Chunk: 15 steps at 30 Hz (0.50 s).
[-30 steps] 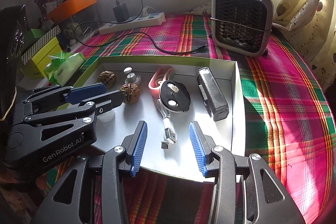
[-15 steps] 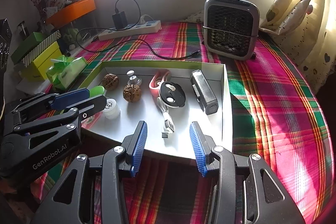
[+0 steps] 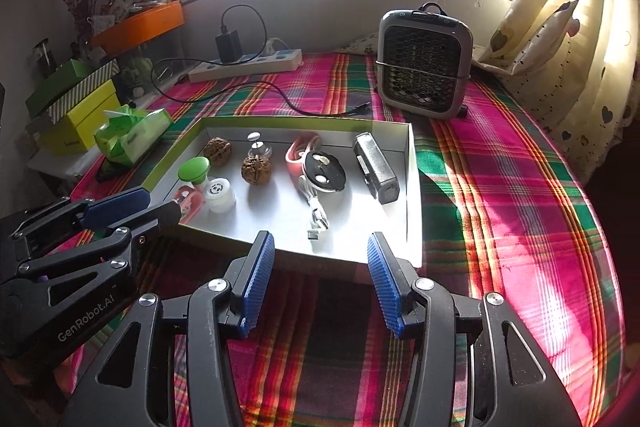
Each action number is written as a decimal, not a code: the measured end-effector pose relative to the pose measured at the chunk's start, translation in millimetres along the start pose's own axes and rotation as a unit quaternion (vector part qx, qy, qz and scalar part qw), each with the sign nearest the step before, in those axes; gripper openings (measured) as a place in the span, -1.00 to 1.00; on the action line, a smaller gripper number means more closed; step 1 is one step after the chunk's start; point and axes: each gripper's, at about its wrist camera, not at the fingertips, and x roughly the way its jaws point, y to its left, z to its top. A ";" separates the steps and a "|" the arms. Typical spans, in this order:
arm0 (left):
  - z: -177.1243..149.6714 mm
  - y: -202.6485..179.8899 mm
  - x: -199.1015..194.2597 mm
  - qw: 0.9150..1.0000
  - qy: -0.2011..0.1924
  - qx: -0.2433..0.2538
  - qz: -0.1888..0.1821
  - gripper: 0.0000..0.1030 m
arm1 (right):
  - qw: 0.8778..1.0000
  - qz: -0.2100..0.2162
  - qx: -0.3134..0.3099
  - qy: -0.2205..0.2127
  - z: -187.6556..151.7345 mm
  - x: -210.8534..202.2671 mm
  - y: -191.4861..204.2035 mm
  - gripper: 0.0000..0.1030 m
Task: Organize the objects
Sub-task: 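Withdraw both grippers back from the box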
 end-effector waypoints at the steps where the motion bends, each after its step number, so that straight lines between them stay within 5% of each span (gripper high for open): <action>1: -2.0 0.5 -1.0 1.000 0.002 -0.003 0.002 -0.41 | 1.000 0.000 0.000 -0.001 -1.2 -1.7 0.5 -0.04; 15: -40.1 0.1 -1.0 0.999 0.032 -0.013 0.018 -0.41 | 1.000 -0.005 -0.002 0.006 -29.7 -13.8 6.6 0.08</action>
